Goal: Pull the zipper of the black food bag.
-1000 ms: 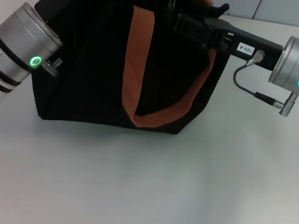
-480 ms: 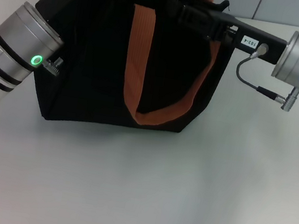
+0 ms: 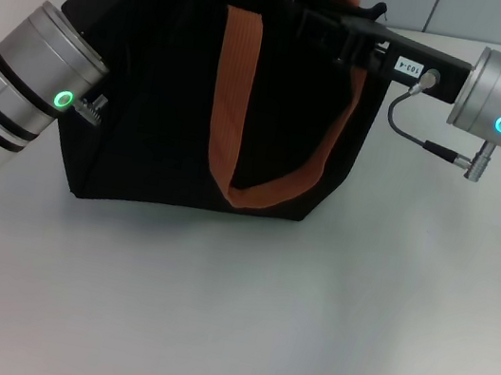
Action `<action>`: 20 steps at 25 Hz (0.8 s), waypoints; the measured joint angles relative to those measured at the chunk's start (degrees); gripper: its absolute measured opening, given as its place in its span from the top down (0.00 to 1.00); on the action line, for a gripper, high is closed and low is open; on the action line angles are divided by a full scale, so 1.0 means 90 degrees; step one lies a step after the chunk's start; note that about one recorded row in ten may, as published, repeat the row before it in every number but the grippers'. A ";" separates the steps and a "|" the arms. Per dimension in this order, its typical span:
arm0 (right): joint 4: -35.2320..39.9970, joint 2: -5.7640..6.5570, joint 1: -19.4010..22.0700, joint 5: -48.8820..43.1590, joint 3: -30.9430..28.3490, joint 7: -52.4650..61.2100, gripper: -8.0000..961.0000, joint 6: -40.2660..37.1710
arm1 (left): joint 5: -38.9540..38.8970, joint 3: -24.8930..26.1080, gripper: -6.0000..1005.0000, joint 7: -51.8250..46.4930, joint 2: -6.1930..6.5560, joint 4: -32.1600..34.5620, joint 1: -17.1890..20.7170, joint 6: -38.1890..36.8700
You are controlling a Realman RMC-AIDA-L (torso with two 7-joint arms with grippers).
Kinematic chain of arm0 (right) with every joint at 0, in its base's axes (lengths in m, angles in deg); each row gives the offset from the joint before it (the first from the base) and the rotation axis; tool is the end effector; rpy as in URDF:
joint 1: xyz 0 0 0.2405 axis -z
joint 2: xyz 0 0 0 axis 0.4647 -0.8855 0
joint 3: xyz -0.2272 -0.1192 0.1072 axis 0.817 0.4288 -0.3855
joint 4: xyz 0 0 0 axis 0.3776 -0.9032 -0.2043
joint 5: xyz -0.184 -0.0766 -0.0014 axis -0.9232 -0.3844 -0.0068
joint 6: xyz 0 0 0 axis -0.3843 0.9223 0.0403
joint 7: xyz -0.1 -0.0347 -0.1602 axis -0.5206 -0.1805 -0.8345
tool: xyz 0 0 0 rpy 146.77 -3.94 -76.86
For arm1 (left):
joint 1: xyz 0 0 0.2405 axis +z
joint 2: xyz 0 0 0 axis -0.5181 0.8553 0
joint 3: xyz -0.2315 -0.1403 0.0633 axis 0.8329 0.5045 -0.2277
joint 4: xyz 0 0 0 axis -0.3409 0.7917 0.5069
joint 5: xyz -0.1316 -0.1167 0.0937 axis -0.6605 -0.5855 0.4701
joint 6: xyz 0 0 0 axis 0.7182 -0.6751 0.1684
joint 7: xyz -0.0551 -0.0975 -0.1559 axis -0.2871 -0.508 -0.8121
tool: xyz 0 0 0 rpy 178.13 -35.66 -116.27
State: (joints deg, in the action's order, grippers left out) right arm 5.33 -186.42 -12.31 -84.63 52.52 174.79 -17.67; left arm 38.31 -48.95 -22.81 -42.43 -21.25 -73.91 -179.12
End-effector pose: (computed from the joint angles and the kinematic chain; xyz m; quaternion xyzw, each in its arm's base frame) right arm 0.1405 0.4091 -0.0730 -0.8499 0.3355 0.3998 0.0726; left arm -0.1529 0.3909 -0.0286 -0.7373 -0.1532 -0.5933 0.2843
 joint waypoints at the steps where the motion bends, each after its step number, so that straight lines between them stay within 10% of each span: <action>1: -0.0001 0.0000 0.0003 0.0000 0.0000 0.0000 0.72 0.0003 | 0.0000 0.0000 0.85 0.0000 0.0000 0.0000 -0.0001 0.0000; 20: 0.0189 0.0020 0.0066 -0.0253 0.0027 0.0225 0.83 0.0048 | 0.0002 0.0000 0.84 0.0000 0.0000 -0.0001 -0.0011 -0.0004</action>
State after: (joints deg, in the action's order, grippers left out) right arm 7.03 -186.24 -11.72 -86.90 52.76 176.82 -17.23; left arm 38.33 -48.95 -22.81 -42.43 -21.26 -74.01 -179.16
